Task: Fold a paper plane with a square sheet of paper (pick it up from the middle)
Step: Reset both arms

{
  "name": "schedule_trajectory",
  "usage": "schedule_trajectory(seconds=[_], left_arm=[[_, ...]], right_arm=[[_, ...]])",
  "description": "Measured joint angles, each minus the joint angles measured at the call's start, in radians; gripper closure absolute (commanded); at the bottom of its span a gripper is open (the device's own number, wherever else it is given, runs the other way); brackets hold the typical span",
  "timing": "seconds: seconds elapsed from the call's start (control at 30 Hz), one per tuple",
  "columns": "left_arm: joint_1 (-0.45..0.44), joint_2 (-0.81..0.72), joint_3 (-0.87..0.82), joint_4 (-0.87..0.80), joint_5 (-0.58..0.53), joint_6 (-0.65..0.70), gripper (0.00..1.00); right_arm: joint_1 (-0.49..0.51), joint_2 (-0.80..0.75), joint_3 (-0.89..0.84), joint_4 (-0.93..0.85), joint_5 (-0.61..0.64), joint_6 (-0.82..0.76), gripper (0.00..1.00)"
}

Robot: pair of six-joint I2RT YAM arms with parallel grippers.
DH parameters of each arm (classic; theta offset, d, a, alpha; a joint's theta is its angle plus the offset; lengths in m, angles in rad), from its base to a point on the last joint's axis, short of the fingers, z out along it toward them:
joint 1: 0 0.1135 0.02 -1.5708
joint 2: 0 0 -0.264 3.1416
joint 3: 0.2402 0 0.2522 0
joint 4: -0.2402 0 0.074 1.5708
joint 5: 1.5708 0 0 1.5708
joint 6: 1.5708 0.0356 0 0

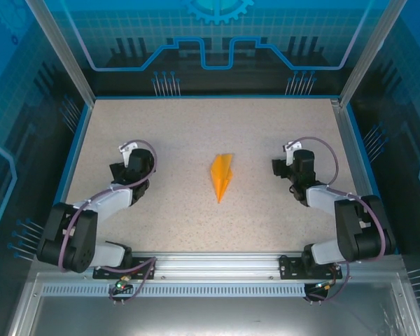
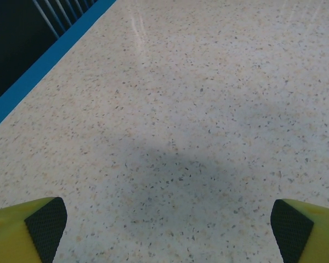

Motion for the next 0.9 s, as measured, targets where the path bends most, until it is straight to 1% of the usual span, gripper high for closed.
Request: schedule_trajectory(seconds=[0.1, 0.17, 0.2, 0.23, 0.27, 0.33, 0.4, 0.5, 0.63, 0.9], left_arm=[[0.011, 0.033, -0.060, 0.135, 0.053, 0.072, 0.01], [0.021, 0.048, -0.090, 0.241, 0.090, 0.105, 0.01], [0.029, 0.063, -0.105, 0.305, 0.113, 0.122, 0.01], [0.039, 0.076, -0.111, 0.335, 0.134, 0.131, 0.01], [0.047, 0.089, -0.115, 0.361, 0.159, 0.144, 0.01], [0.067, 0.098, -0.117, 0.396, 0.221, 0.153, 0.01], [0.110, 0.115, -0.126, 0.470, 0.294, 0.152, 0.01], [0.157, 0.145, -0.131, 0.507, 0.352, 0.150, 0.01], [0.159, 0.148, -0.134, 0.515, 0.392, 0.150, 0.01], [0.157, 0.148, -0.133, 0.529, 0.416, 0.150, 0.01]], right_arm=[[-0.010, 0.015, -0.059, 0.125, -0.063, -0.019, 0.22], [-0.010, 0.032, -0.102, 0.203, -0.077, -0.025, 0.21], [-0.010, 0.044, -0.110, 0.215, -0.082, -0.025, 0.19], [-0.010, 0.051, -0.111, 0.219, -0.085, -0.026, 0.12], [-0.010, 0.059, -0.108, 0.225, -0.085, -0.028, 0.01], [-0.019, 0.064, -0.095, 0.225, -0.093, -0.018, 0.01], [-0.033, 0.065, -0.080, 0.229, -0.094, -0.013, 0.01], [-0.042, 0.065, -0.070, 0.231, -0.093, -0.012, 0.01], [-0.043, 0.065, -0.070, 0.230, -0.095, -0.010, 0.01], [-0.042, 0.065, -0.070, 0.231, -0.092, -0.010, 0.01]])
